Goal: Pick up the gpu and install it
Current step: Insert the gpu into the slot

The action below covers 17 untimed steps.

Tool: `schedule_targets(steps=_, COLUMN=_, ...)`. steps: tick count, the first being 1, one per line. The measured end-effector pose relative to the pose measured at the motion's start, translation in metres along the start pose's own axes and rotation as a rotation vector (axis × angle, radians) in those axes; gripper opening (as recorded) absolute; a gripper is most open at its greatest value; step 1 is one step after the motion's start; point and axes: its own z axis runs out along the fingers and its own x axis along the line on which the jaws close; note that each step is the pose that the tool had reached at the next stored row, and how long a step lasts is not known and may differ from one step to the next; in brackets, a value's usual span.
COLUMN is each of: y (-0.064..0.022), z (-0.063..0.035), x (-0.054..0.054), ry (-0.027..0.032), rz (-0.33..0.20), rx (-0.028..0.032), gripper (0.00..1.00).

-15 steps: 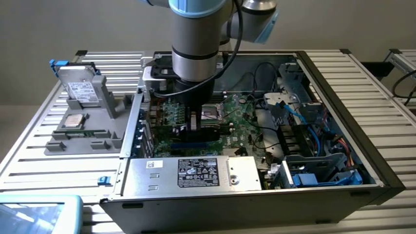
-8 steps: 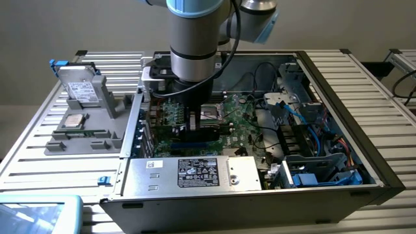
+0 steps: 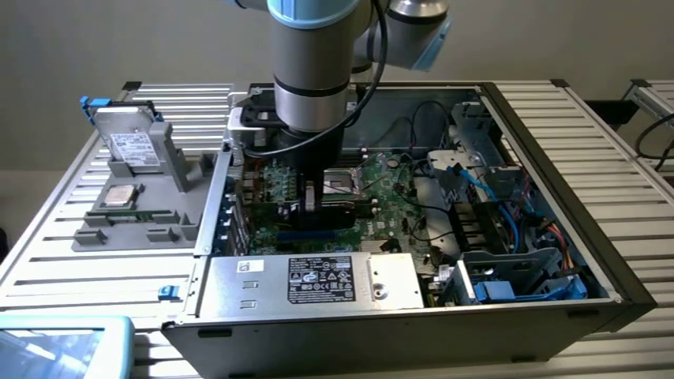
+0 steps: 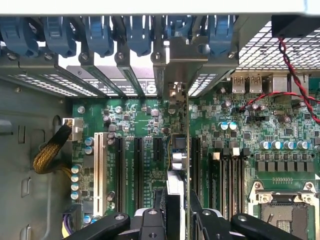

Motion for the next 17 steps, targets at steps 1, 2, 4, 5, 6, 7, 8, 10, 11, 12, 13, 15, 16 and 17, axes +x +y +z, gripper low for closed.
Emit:
schedule_targets(steps=1, y=0.0007, z=0.0, x=0.0, ry=0.0, rz=0.0, rx=0.0, gripper=0.28)
schedule_targets(steps=2, y=0.0016, z=0.0001, x=0.0001, ry=0.0, rz=0.0, rx=0.0003, gripper=0.28)
schedule_targets(steps=4, y=0.0018, z=0.0002, x=0.0, ry=-0.0005, rz=0.0, rx=0.0005, gripper=0.28)
schedule_targets(steps=5, y=0.0018, z=0.0002, x=0.0, ry=-0.0007, rz=0.0, rx=0.0006, gripper=0.28)
schedule_targets(steps=6, y=0.0019, z=0.0002, x=0.0, ry=-0.0008, rz=0.0, rx=0.0006, gripper=0.28)
schedule_targets(steps=7, y=0.0019, z=0.0002, x=0.0, ry=-0.0008, rz=0.0, rx=0.0005, gripper=0.28)
schedule_targets(steps=8, y=0.0019, z=0.0002, x=0.0001, ry=-0.0008, rz=0.0, rx=0.0005, gripper=0.28)
schedule_targets(steps=10, y=0.002, z=0.0002, x=0.0001, ry=-0.0006, rz=0.0, rx=0.0004, gripper=0.28)
schedule_targets(steps=11, y=0.002, z=0.0002, x=0.0001, ry=-0.0002, rz=0.0, rx=0.0004, gripper=0.28)
schedule_targets(steps=12, y=0.0019, z=0.0005, x=0.0001, ry=0.0, rz=0.0, rx=0.0005, gripper=0.28)
schedule_targets(steps=13, y=0.0019, z=0.0011, x=0.0, ry=0.0003, rz=0.0, rx=0.0006, gripper=0.28)
schedule_targets(steps=15, y=0.0019, z=0.0014, x=0.0001, ry=0.0011, rz=0.0, rx=0.0004, gripper=0.28)
schedule_targets(steps=16, y=0.0019, z=0.0017, x=0.0001, ry=0.0012, rz=0.0, rx=0.0005, gripper=0.28)
schedule_targets(steps=17, y=0.0019, z=0.0018, x=0.0001, ry=0.0012, rz=0.0, rx=0.0005, gripper=0.28)
